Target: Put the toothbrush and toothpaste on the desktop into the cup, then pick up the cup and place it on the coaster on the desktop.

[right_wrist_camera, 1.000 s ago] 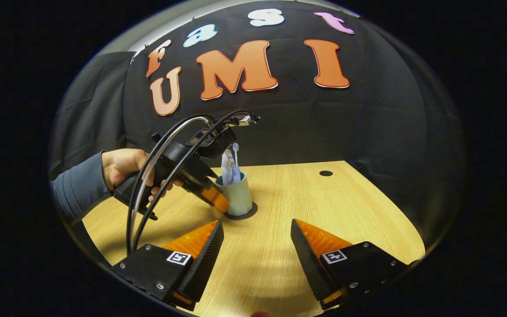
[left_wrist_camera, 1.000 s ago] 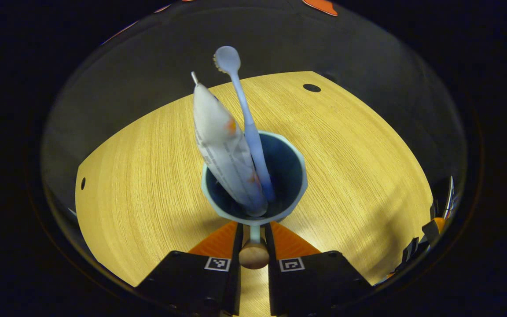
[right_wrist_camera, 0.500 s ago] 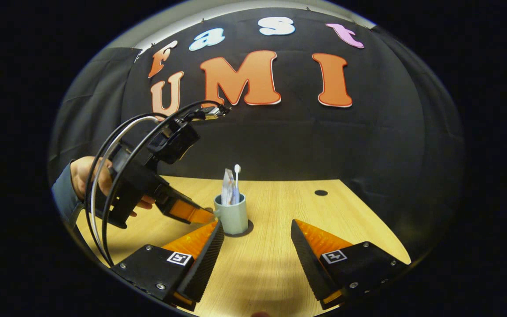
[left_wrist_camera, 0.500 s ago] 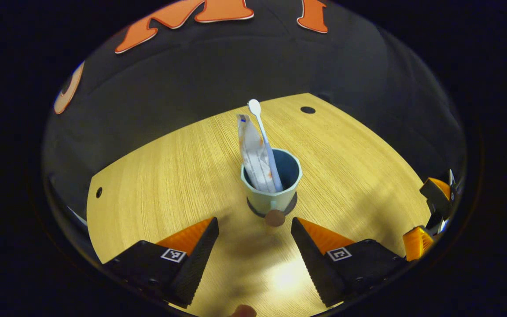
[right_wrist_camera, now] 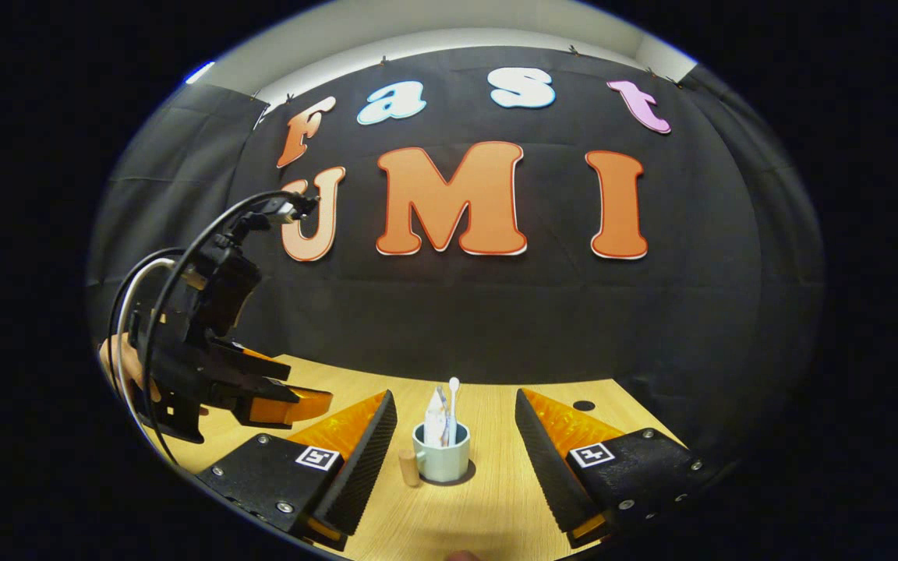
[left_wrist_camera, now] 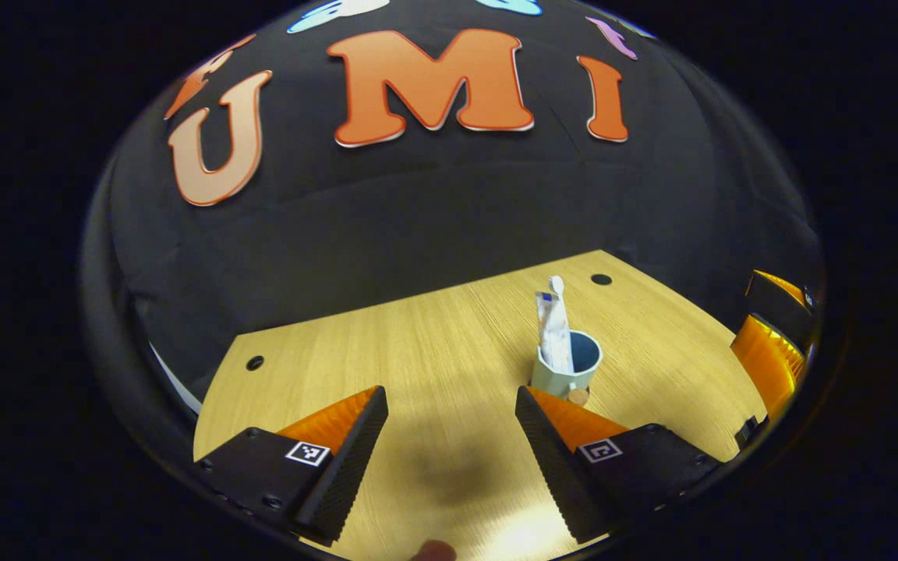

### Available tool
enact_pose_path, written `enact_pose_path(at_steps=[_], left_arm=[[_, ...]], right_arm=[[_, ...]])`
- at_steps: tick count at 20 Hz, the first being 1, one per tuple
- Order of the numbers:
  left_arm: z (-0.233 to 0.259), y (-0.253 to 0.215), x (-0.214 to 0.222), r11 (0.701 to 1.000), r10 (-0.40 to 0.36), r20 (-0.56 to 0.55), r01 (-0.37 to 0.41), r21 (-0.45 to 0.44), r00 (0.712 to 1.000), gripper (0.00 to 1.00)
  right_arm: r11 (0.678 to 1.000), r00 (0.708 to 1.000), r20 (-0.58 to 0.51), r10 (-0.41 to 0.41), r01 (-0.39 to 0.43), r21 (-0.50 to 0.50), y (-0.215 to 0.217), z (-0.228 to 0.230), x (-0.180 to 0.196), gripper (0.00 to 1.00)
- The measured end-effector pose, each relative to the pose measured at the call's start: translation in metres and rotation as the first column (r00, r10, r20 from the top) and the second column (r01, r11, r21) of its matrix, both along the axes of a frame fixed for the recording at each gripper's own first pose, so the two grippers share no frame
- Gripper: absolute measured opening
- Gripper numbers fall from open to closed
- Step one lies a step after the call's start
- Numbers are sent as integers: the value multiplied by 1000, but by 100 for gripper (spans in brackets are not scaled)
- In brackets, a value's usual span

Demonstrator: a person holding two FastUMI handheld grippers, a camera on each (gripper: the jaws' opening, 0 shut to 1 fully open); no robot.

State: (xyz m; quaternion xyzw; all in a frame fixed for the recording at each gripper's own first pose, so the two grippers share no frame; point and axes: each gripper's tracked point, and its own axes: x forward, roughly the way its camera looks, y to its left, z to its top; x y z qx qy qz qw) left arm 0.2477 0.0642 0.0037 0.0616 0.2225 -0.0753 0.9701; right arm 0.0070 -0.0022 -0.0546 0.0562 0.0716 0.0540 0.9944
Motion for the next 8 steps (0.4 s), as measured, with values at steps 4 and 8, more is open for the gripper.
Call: enact_pose_path(at_steps=[4, 8], left_arm=[[19, 17, 7, 996, 82, 125, -79, -29, 989, 99], [47, 39, -3, 989, 138, 221, -122, -83, 966, 99]], right_arm=[[1000, 999, 43, 8, -9, 7, 21, 19, 15, 92], [1000, 997, 77, 4, -4, 1, 33, 31, 22, 92]])
